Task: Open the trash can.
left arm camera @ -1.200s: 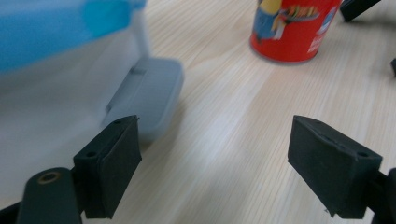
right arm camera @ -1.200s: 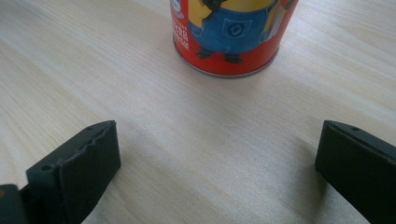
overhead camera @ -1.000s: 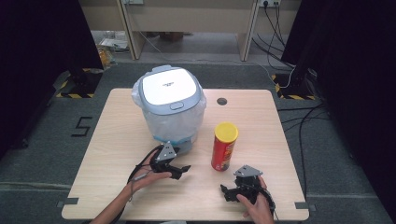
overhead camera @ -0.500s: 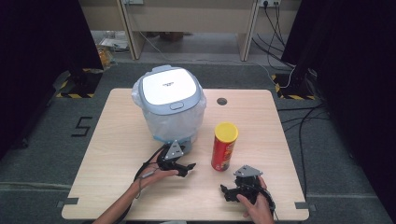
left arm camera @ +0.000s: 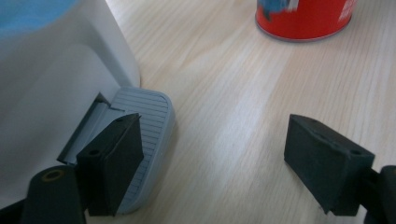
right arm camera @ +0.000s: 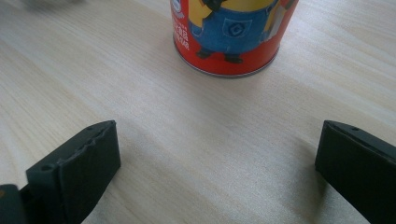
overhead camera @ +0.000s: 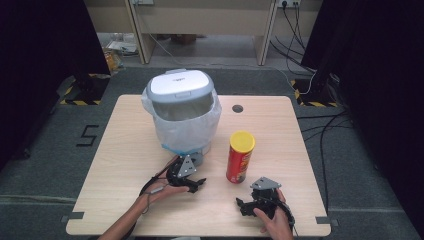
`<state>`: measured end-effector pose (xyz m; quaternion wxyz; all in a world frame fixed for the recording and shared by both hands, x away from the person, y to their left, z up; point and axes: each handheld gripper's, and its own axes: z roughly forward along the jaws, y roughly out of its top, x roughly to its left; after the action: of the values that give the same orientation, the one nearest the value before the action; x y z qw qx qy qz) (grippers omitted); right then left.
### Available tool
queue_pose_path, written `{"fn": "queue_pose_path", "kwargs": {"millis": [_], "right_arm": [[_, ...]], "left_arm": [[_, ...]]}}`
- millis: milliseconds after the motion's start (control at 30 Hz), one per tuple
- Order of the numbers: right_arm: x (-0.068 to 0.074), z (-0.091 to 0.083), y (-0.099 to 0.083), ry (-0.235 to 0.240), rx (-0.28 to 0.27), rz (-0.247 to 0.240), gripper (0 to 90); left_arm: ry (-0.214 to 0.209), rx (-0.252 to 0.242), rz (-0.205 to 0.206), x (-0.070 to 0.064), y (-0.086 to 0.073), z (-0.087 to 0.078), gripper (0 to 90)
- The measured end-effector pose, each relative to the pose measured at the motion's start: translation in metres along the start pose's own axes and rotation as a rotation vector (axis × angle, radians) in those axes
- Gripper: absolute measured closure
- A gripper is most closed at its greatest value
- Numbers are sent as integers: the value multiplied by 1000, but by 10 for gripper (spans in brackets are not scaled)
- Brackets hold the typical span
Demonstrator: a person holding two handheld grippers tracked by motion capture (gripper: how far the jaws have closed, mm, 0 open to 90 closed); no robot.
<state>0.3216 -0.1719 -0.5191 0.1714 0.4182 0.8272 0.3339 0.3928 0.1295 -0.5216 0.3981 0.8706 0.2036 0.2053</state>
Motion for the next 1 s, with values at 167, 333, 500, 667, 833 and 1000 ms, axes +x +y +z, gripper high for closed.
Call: {"fn": "queue_pose_path", "kwargs": {"millis": [167, 333, 500, 667, 833, 1000], "right_arm": [[0, 0, 0, 0, 0, -1, 4], [0, 0, 0, -1, 0, 1, 4], [0, 0, 0, -1, 0, 1, 4], [0, 0, 0, 0, 0, 0, 4], [0, 0, 0, -1, 0, 0, 4], [0, 0, 0, -1, 0, 0, 4]], "left_arm": [[-41, 15, -48, 9, -4, -3, 191], [-49, 13, -57, 12, -8, -7, 192], [-52, 27, -54, 13, -8, -9, 192], [-40, 12, -64, 11, -10, -10, 191], [-38, 15, -58, 11, -10, -9, 189], [-41, 18, -59, 11, -10, -10, 190]]}}
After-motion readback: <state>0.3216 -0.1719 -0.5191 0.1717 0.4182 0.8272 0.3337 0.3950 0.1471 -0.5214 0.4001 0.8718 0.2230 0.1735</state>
